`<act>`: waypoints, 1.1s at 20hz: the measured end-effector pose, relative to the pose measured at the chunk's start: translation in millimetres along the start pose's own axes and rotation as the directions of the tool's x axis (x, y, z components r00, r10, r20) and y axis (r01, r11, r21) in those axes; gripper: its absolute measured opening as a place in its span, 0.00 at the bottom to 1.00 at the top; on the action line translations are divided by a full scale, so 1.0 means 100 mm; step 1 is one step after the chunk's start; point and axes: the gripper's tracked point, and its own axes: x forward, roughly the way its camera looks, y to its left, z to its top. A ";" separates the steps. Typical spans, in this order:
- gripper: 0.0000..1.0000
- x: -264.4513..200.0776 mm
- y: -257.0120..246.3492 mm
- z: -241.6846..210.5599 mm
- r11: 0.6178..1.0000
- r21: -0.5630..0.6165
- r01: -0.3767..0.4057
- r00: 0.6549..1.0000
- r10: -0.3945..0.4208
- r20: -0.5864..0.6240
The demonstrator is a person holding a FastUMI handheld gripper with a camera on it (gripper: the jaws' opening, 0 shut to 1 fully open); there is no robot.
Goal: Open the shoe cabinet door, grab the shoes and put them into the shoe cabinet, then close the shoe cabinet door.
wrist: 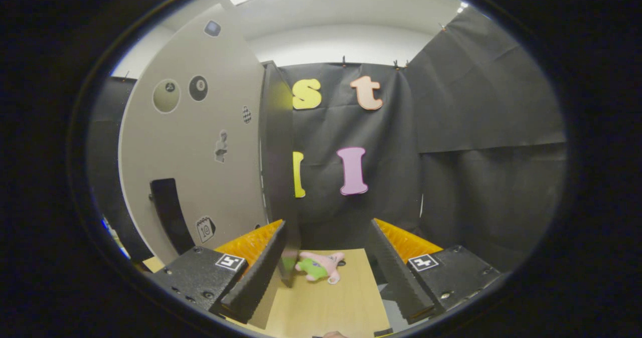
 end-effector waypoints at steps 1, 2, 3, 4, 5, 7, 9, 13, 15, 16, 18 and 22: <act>1.00 -0.01 0.09 0.02 1.000 -0.008 -0.010 1.000 0.010 0.008; 1.00 -0.02 0.19 0.02 1.000 -0.012 -0.029 0.999 0.029 0.015; 1.00 -0.04 0.35 0.01 0.998 -0.017 -0.062 0.998 0.062 0.011; 1.00 -0.05 0.51 0.00 0.995 -0.022 -0.102 0.995 0.102 0.010; 1.00 -0.08 0.71 0.01 0.989 -0.046 -0.142 0.990 0.142 0.006; 0.91 -0.13 0.75 0.09 0.989 -0.102 -0.108 0.993 0.112 0.036; 0.91 -0.13 0.95 0.03 0.989 -0.081 -0.125 0.992 0.127 0.020; 0.91 -0.15 1.28 0.01 0.986 -0.070 -0.152 0.988 0.153 0.011; 0.91 -0.15 1.42 0.03 0.987 -0.096 -0.132 0.990 0.135 0.028; 0.91 -0.13 1.50 0.02 0.986 -0.105 -0.127 0.991 0.131 0.032; 0.91 -0.07 1.59 -0.02 0.986 -0.115 -0.123 0.992 0.125 0.014; 0.91 -0.10 1.86 -0.04 0.991 -0.116 -0.073 0.996 0.077 0.033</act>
